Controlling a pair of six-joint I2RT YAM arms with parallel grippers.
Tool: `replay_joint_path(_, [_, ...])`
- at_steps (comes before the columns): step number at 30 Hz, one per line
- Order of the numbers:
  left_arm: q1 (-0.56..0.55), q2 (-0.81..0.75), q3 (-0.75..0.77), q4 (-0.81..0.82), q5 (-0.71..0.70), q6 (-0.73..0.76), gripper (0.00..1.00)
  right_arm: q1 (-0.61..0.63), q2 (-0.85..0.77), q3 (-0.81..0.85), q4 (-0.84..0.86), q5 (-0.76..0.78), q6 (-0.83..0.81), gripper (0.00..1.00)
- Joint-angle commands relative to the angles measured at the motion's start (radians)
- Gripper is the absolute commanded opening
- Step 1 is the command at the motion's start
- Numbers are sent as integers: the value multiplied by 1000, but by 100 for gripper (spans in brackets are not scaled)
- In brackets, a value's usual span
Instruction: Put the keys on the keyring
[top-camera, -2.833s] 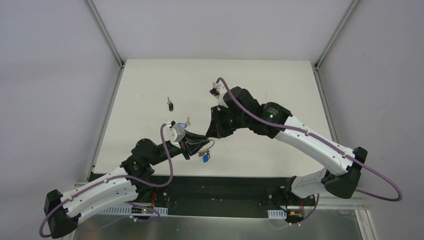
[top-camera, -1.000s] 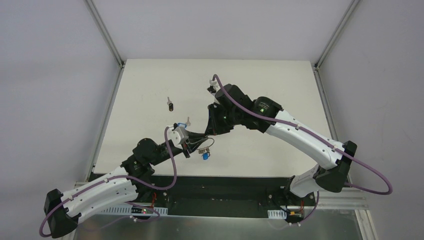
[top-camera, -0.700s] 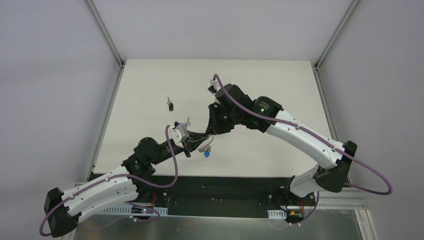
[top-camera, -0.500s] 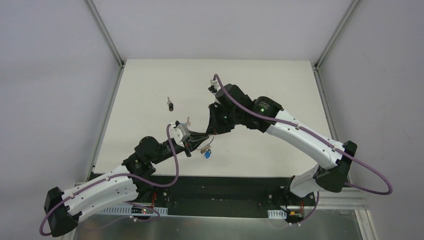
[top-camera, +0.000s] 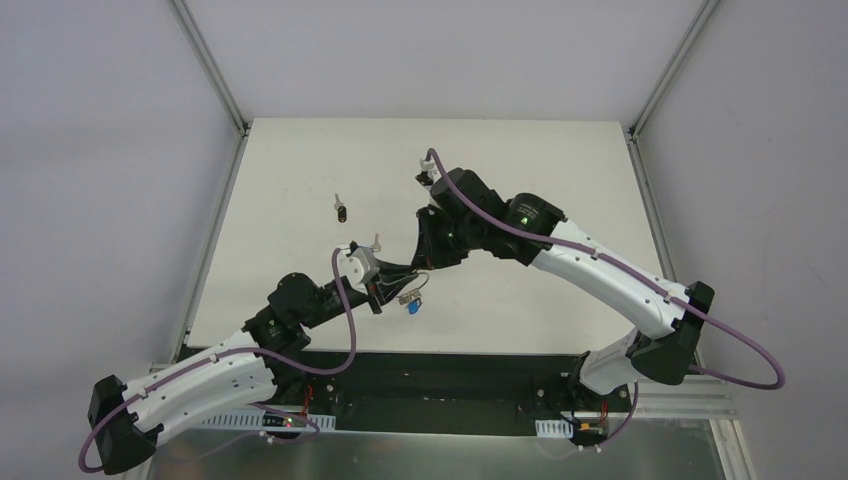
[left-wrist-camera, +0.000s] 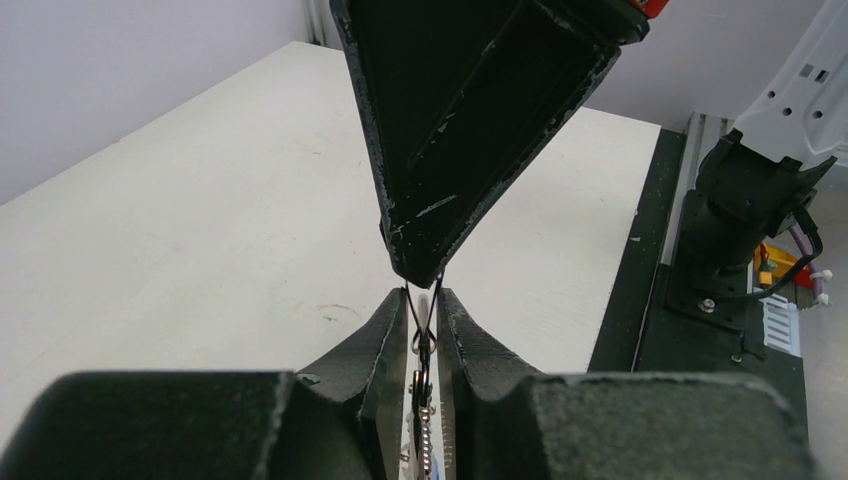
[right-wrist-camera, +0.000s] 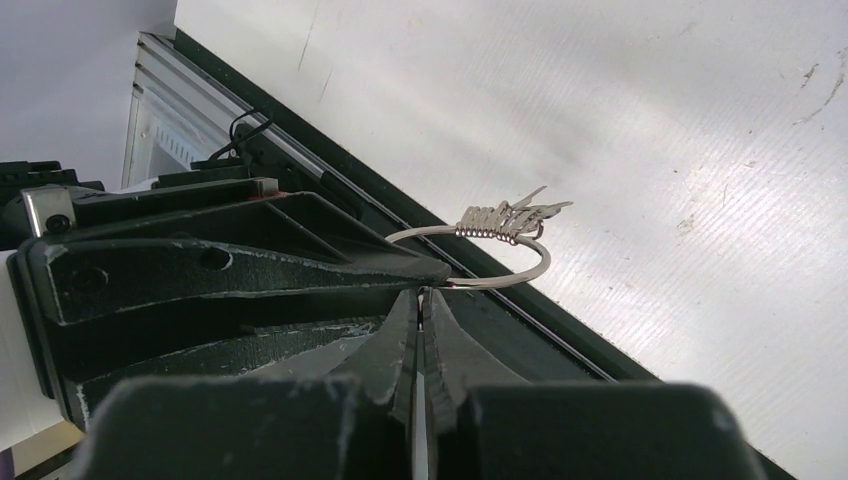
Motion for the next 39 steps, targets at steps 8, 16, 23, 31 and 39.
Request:
replay_joint_path(8, [0, -41, 20, 38, 23, 4, 23, 13, -21, 56, 21, -29, 9, 0])
replay_joint_path(16, [1, -42, 17, 31, 25, 11, 24, 13, -27, 54, 20, -22, 7, 0])
replay_joint_path(23, [0, -40, 17, 22, 24, 19, 23, 14, -31, 55, 19, -17, 7, 0])
replay_joint_path(31, [1, -34, 17, 14, 22, 25, 23, 13, -31, 61, 19, -17, 3, 0])
replay_joint_path(39, [-1, -32, 17, 14, 21, 27, 26, 14, -33, 62, 18, -19, 4, 0])
